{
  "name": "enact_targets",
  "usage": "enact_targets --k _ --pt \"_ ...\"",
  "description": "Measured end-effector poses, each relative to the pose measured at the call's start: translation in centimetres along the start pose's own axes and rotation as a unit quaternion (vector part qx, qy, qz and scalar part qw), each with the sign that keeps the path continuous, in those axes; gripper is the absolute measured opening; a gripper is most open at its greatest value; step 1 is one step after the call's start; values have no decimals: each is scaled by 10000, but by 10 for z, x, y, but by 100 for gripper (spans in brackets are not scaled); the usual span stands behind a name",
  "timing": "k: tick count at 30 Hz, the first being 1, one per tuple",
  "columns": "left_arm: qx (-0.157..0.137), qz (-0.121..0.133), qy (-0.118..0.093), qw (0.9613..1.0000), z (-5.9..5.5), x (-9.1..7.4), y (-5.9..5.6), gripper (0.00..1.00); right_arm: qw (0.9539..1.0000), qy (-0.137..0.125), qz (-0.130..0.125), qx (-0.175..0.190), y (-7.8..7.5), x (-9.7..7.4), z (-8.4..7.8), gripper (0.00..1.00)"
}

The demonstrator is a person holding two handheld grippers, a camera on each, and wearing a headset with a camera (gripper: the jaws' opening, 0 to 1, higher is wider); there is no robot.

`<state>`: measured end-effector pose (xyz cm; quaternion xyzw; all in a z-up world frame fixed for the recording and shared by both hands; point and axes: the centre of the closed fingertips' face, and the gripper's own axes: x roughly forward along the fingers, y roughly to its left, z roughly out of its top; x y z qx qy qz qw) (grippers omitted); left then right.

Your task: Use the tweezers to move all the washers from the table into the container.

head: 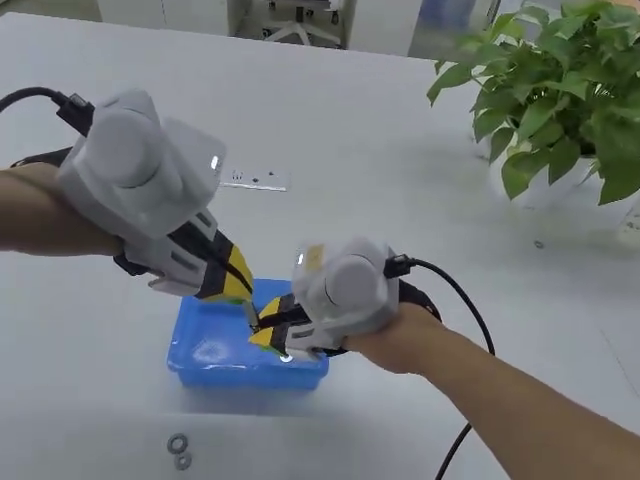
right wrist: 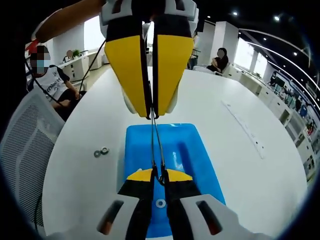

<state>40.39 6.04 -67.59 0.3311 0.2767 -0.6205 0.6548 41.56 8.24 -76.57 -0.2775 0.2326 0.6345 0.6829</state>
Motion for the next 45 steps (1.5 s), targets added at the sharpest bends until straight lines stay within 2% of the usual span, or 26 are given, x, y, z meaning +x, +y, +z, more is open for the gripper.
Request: enact_targets --k 16,23,35,45 --pt "-100 -132 -1 9999 -12 18 8 5 9997 164 150 132 -3 12 -17 10" --pt "-100 -148 -30 9998 -11 20 9 5 9996 182 156 140 -5 14 -19 10" --pt "-93 -126 -22 9999 -11 19 8 5 9996 221 144 104 -5 14 -19 11" --pt "-52 -65 -12 10000 -7 9 3 5 9997 201 107 47 -1 9 -11 11"
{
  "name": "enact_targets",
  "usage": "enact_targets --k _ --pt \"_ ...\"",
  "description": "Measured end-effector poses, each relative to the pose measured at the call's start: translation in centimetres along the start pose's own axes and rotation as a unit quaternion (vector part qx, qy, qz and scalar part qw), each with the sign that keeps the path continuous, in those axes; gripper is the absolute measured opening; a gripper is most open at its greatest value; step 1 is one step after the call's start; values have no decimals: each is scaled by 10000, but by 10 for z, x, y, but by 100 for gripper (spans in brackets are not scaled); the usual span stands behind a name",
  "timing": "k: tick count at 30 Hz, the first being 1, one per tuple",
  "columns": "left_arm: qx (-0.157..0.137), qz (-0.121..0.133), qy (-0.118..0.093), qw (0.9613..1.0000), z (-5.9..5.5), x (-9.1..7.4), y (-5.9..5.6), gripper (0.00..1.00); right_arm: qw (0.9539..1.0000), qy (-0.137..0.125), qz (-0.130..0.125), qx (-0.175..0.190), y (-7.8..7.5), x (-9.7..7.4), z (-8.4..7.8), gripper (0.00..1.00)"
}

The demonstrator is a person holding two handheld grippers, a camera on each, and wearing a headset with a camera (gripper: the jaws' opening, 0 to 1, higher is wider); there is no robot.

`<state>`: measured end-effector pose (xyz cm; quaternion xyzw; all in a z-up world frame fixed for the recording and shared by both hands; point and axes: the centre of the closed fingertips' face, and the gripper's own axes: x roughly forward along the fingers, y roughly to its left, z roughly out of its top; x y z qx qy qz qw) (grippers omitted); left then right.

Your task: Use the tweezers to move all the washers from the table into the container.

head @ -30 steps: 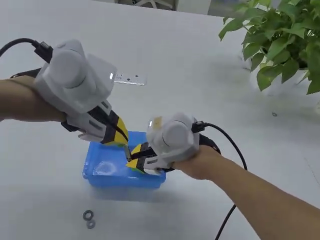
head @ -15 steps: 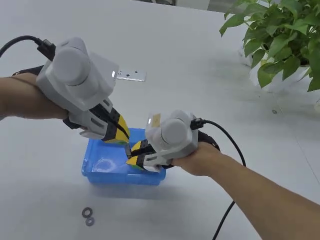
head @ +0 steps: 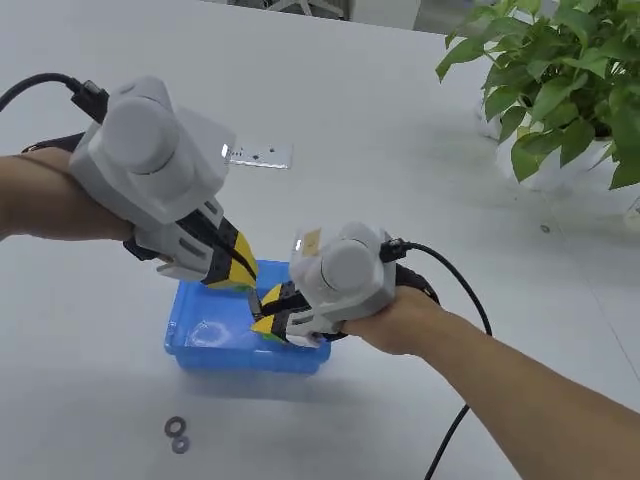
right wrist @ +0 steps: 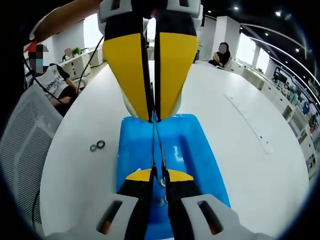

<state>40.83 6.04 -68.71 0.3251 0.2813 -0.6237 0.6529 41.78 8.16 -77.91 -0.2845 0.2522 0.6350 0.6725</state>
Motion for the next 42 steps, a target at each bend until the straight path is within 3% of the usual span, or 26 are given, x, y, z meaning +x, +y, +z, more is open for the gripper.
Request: enact_targets --k 12,25,42 --pt "54 98 46 9999 7 -19 -12 5 9998 -87 -79 -135 11 -9 20 11" --pt "97 234 155 9996 8 -41 -35 5 9994 -177 -97 -285 34 -14 41 11" --pt "-44 245 287 9993 -7 -49 -79 5 9989 -242 94 -378 81 0 50 11"
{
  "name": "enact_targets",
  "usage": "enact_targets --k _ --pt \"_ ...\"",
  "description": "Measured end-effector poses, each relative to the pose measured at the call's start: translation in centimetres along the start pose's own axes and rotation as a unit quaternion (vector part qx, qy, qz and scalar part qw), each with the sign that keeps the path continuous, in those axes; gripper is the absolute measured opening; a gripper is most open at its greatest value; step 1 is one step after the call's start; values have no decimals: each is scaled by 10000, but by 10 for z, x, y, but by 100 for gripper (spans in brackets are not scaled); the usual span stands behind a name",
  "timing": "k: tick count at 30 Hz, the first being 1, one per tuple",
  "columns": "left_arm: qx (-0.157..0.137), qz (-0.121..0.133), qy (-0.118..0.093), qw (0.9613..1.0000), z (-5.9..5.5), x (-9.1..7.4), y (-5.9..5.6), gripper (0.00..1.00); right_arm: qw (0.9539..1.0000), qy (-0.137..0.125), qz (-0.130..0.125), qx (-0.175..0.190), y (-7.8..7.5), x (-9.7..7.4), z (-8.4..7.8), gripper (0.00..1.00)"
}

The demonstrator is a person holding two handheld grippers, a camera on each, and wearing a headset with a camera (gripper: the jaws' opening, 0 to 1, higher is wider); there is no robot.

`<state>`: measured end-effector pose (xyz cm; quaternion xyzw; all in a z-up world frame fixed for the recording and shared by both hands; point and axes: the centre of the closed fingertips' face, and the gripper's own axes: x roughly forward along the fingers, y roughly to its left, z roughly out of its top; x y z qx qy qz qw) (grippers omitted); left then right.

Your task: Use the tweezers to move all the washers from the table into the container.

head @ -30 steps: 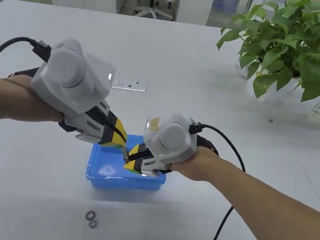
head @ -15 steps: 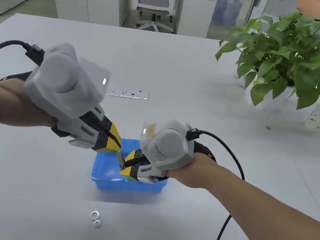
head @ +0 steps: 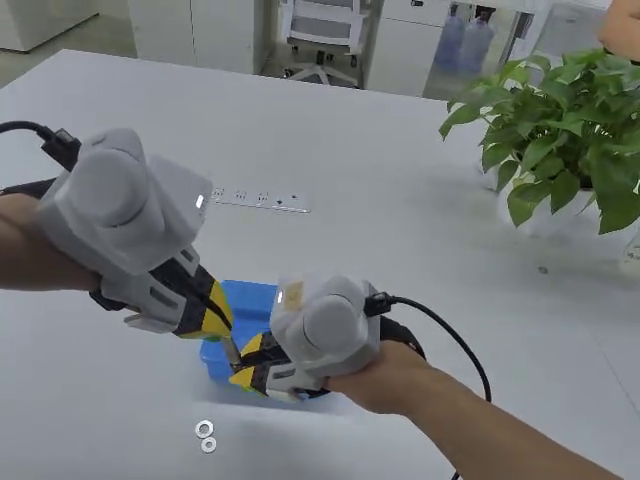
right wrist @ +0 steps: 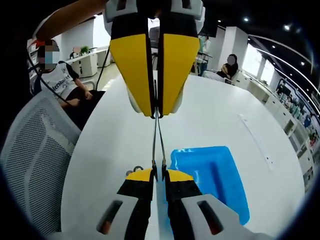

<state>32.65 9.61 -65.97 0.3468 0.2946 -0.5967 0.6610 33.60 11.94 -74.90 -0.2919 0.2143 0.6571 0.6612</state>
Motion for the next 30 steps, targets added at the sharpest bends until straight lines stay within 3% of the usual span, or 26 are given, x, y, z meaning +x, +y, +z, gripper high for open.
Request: enact_targets --k 13,30 --pt "-123 -66 106 9998 -14 6 -23 5 9999 -30 116 7 23 15 -3 11" --pt "-345 -206 210 9990 -33 17 -40 5 9992 -80 366 160 46 36 -11 11"
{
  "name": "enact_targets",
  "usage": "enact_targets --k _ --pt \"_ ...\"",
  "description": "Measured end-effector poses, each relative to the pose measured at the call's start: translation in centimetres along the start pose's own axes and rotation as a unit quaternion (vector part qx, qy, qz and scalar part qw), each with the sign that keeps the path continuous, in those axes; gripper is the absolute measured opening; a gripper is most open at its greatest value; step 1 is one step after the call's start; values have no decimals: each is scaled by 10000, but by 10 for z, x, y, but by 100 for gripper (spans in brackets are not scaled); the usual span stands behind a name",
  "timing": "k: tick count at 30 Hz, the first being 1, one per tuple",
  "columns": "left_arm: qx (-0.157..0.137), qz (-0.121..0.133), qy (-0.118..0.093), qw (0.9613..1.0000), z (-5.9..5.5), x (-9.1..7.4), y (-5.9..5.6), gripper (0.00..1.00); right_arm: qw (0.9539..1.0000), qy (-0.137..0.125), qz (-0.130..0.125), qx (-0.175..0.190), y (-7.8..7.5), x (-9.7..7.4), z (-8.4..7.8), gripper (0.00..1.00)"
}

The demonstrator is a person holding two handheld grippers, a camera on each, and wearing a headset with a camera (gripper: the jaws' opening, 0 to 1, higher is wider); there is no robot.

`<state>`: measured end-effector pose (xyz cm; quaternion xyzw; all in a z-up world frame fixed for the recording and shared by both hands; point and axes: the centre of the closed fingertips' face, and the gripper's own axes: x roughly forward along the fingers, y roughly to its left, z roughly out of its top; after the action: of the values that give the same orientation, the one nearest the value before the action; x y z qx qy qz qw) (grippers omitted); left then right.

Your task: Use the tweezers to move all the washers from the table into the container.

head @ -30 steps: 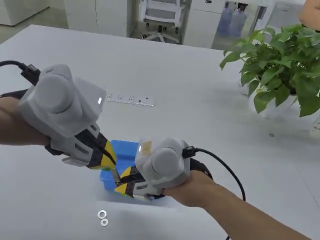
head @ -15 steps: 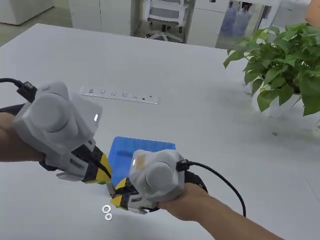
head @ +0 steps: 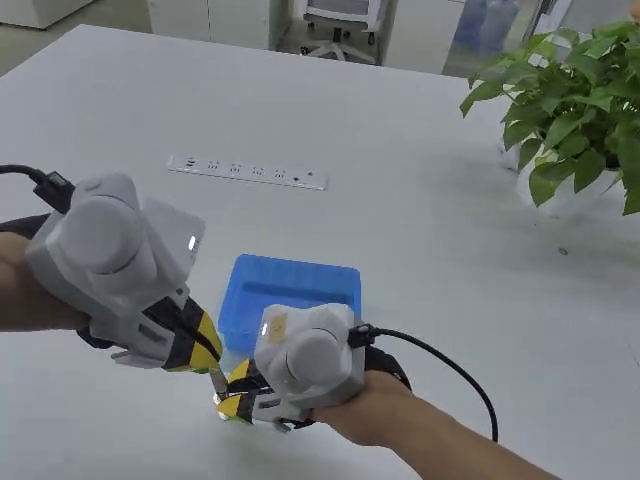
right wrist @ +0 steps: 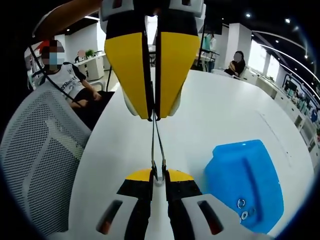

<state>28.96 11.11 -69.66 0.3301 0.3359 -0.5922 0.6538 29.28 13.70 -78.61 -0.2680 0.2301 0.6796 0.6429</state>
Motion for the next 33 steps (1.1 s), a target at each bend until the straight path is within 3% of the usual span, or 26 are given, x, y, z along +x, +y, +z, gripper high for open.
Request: enact_targets --k 20,33 --pt "-85 -151 88 9998 -9 13 -5 5 9998 35 153 92 7 11 -12 11" --pt "-132 -127 6 9998 -7 14 -4 5 9998 31 167 110 7 12 -14 10"
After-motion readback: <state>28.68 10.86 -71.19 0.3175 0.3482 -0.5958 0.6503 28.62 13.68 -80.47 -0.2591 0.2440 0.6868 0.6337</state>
